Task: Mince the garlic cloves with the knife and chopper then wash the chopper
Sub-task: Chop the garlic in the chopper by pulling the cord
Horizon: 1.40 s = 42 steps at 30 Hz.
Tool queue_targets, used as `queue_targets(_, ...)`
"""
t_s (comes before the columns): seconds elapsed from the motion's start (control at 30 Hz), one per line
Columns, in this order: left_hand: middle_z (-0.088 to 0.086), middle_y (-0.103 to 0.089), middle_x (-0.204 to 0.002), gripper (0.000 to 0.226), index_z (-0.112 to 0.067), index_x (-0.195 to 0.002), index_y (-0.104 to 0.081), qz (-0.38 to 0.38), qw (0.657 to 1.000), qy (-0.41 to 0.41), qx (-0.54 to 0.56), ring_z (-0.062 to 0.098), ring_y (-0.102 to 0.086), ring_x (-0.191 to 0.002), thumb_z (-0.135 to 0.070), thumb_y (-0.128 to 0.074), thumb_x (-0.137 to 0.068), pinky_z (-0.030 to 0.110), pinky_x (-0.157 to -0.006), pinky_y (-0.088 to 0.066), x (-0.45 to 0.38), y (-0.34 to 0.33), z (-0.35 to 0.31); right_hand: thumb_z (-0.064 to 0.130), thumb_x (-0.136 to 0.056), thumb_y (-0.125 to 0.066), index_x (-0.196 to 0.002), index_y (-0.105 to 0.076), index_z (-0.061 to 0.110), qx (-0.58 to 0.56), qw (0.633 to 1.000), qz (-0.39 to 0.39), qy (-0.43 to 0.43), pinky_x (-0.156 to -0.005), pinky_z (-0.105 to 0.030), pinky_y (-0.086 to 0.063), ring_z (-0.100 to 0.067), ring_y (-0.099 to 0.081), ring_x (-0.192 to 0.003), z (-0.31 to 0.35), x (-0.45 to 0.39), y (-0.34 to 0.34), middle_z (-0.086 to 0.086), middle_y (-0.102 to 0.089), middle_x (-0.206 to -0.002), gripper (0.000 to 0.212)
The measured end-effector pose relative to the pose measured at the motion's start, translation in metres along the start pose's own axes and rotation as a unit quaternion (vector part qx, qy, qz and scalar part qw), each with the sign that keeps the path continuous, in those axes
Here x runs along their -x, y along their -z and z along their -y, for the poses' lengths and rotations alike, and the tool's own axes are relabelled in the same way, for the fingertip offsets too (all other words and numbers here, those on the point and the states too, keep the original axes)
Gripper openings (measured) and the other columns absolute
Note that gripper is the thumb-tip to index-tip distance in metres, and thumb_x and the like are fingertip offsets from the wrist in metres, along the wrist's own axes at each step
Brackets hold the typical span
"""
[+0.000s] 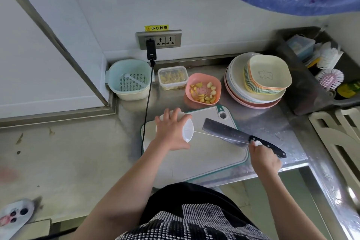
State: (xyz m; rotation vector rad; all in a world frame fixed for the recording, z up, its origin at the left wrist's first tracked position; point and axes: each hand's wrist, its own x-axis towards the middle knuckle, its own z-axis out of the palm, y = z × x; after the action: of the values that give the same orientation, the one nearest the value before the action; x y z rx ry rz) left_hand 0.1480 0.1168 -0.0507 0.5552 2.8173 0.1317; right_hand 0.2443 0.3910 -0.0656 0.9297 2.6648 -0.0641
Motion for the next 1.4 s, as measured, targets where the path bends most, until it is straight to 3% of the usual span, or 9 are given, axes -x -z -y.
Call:
queue_targets(0.13,-0.001,-0.019,-0.144,0.098,-0.044,-0.134,-0.027,-0.001,1.000,0.000,0.003,0.032,-0.022,-0.130,-0.058,-0.073,-0.049,0.052,-0.098,-0.030,0.000,-0.001,0.000,0.047,-0.101,-0.016,-0.102,-0.065,0.010,0.008,1.000,-0.003,-0.022,-0.069,-0.033,-0.040,-0.031,-0.062,-0.085,-0.017,-0.002,0.000,-0.014,-0.067,-0.096,0.062)
queue_targets(0.27,-0.002,-0.022,-0.142,0.096,-0.045,-0.133,-0.029,-0.006,1.000,0.005,0.003,0.032,-0.024,-0.129,-0.056,-0.074,-0.049,0.050,-0.096,-0.029,0.000,0.000,-0.001,0.046,-0.100,-0.017,-0.104,-0.067,0.008,-0.025,0.999,0.034,0.002,-0.072,-0.032,-0.044,-0.029,-0.060,-0.084,0.018,0.008,0.004,-0.015,-0.067,-0.099,0.063)
queue_targets(0.4,-0.002,-0.022,-0.141,0.094,-0.045,-0.132,-0.029,-0.008,1.000,0.004,0.002,0.032,-0.024,-0.128,-0.057,-0.073,-0.049,0.049,-0.094,-0.030,0.000,0.000,-0.001,0.043,-0.101,-0.020,-0.101,-0.058,0.011,-0.047,0.984,0.029,0.170,-0.068,-0.031,-0.040,-0.030,-0.061,-0.088,0.091,0.033,0.024,-0.014,-0.067,-0.100,0.049)
queue_targets(0.53,-0.001,-0.022,-0.143,0.086,-0.046,-0.132,-0.030,-0.014,1.000,0.009,-0.010,0.033,-0.024,-0.129,-0.064,-0.068,-0.056,0.049,-0.094,-0.031,0.000,-0.002,-0.001,0.037,-0.104,-0.027,-0.111,-0.058,0.012,0.035,0.944,0.044,0.324,-0.066,-0.029,-0.034,-0.031,-0.062,-0.100,0.152,0.065,0.032,-0.011,-0.064,-0.109,0.040)
queue_targets(0.77,-0.003,-0.024,-0.140,0.096,-0.045,-0.133,-0.029,-0.017,1.000,0.015,0.011,0.032,-0.025,-0.129,-0.060,-0.072,-0.049,0.049,-0.094,-0.031,-0.001,0.000,0.001,0.044,-0.102,-0.017,-0.104,-0.051,0.015,0.013,0.988,0.027,0.154,-0.066,-0.030,-0.036,-0.029,-0.064,-0.094,0.080,0.021,0.010,-0.011,-0.068,-0.101,0.045)
queue_targets(0.93,-0.002,-0.023,-0.141,0.096,-0.044,-0.134,-0.029,-0.023,0.999,0.017,0.016,0.032,-0.024,-0.130,-0.060,-0.072,-0.049,0.050,-0.096,-0.030,-0.002,-0.002,0.002,0.052,-0.099,-0.011,-0.106,-0.062,0.014,0.026,0.999,0.043,0.006,-0.078,-0.031,-0.046,-0.027,-0.064,-0.093,0.008,0.009,-0.002,-0.011,-0.069,-0.101,0.064)
queue_targets(1.13,-0.002,-0.021,-0.143,0.098,-0.043,-0.135,-0.028,-0.019,1.000,0.018,0.012,0.033,-0.022,-0.131,-0.060,-0.073,-0.049,0.050,-0.097,-0.030,-0.003,-0.002,0.002,0.047,-0.101,-0.015,-0.106,-0.065,0.009,0.001,0.999,0.036,-0.027,-0.077,-0.033,-0.045,-0.029,-0.063,-0.093,0.010,0.012,0.007,-0.014,-0.068,-0.102,0.063)
queue_targets(1.27,-0.001,-0.022,-0.143,0.097,-0.043,-0.135,-0.029,-0.019,1.000,0.021,0.011,0.034,-0.023,-0.131,-0.058,-0.073,-0.049,0.051,-0.096,-0.030,-0.003,-0.003,0.001,0.040,-0.102,-0.019,-0.105,-0.059,0.011,-0.002,0.991,0.038,0.129,-0.073,-0.030,-0.044,-0.028,-0.064,-0.093,0.086,0.027,0.018,-0.013,-0.068,-0.103,0.050)
queue_targets(1.4,-0.002,-0.025,-0.141,0.090,-0.045,-0.131,-0.032,-0.032,0.999,0.032,0.004,0.034,-0.026,-0.128,-0.062,-0.070,-0.051,0.051,-0.093,-0.032,-0.003,-0.002,0.002,0.046,-0.102,-0.022,-0.103,-0.060,0.008,0.020,0.960,0.030,0.279,-0.066,-0.030,-0.034,-0.033,-0.063,-0.097,0.153,0.053,0.030,-0.013,-0.067,-0.103,0.054)
